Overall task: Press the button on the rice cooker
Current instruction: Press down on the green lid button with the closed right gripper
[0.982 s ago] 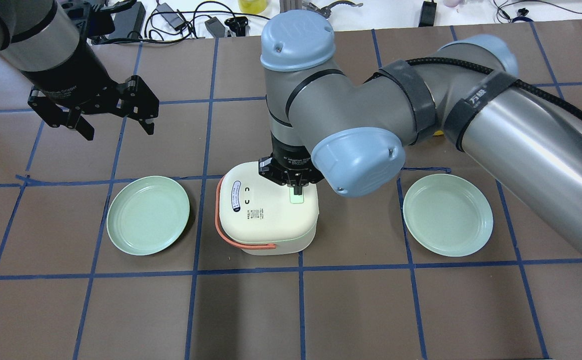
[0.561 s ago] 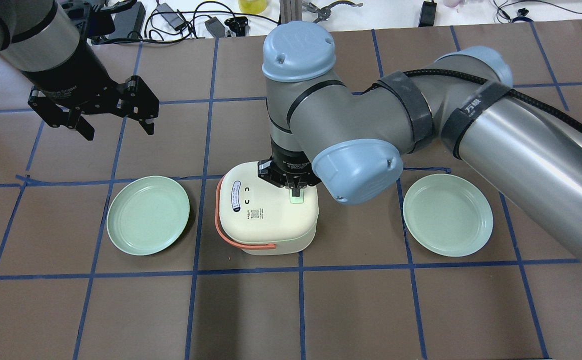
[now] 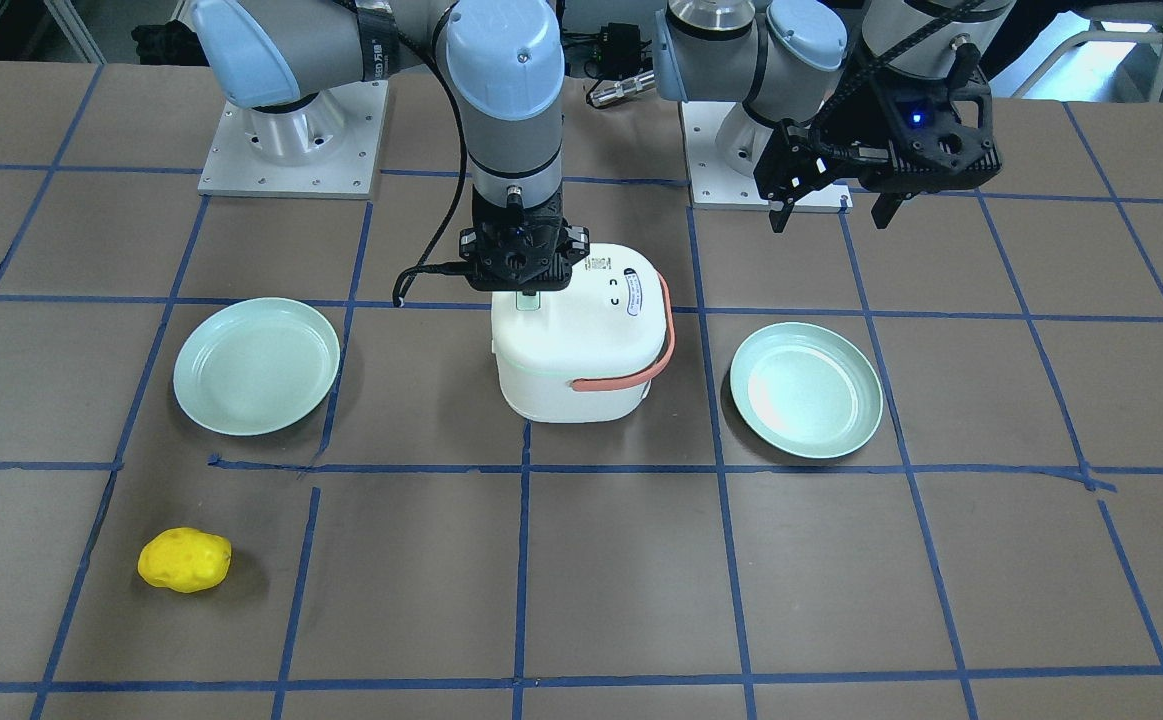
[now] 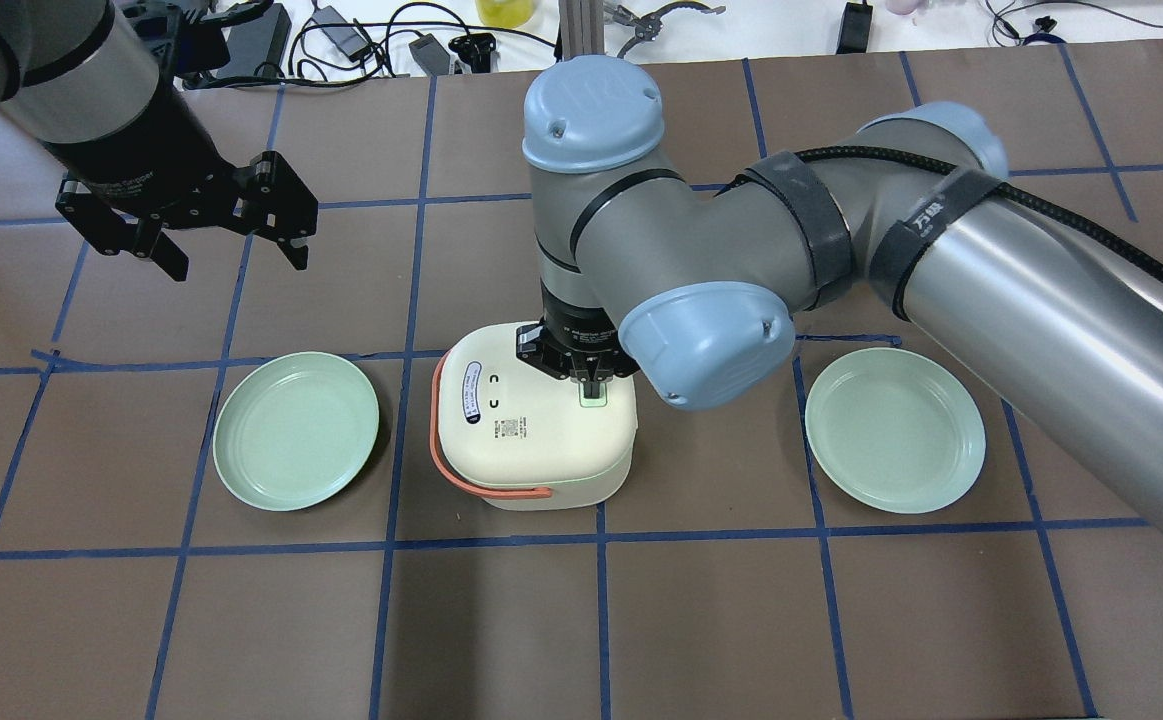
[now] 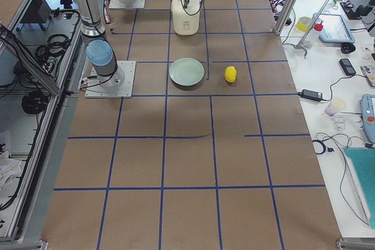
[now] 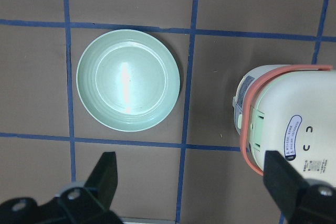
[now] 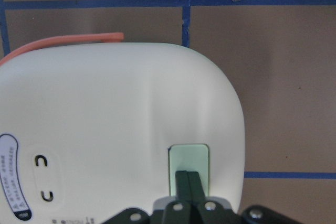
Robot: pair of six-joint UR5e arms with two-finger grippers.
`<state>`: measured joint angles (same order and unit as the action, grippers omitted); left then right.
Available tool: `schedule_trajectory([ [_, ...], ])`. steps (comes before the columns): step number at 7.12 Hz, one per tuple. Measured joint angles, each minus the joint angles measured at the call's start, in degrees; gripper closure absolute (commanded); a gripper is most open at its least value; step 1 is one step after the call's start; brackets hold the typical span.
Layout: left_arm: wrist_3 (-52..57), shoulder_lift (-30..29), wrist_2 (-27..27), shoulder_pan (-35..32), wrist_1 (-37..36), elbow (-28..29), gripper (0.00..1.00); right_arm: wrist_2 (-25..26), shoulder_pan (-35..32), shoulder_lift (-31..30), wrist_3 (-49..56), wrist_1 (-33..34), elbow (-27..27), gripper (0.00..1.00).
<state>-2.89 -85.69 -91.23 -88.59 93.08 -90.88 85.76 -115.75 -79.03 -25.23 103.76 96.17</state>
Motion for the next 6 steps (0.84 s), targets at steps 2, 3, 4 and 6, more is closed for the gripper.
schedule_trajectory([
  [2, -0.01, 0.00, 0.00, 0.00, 0.00, 0.00, 0.00, 0.14, 0.00, 0.08, 0.01, 0.07, 0.02, 0.88],
  [3, 0.01, 0.00, 0.00, 0.00, 0.00, 0.00, 0.00, 0.11, 0.00, 0.10, 0.01, 0.06, 0.04, 0.88],
  [4, 0.03, 0.00, 0.00, 0.00, 0.00, 0.00, 0.00, 0.06, 0.00, 0.10, 0.01, 0.05, 0.06, 0.83],
  [6, 0.00, 0.00, 0.00, 0.00, 0.00, 0.00, 0.00, 0.36, 0.18, -0.09, -0.04, -0.04, -0.29, 0.38],
])
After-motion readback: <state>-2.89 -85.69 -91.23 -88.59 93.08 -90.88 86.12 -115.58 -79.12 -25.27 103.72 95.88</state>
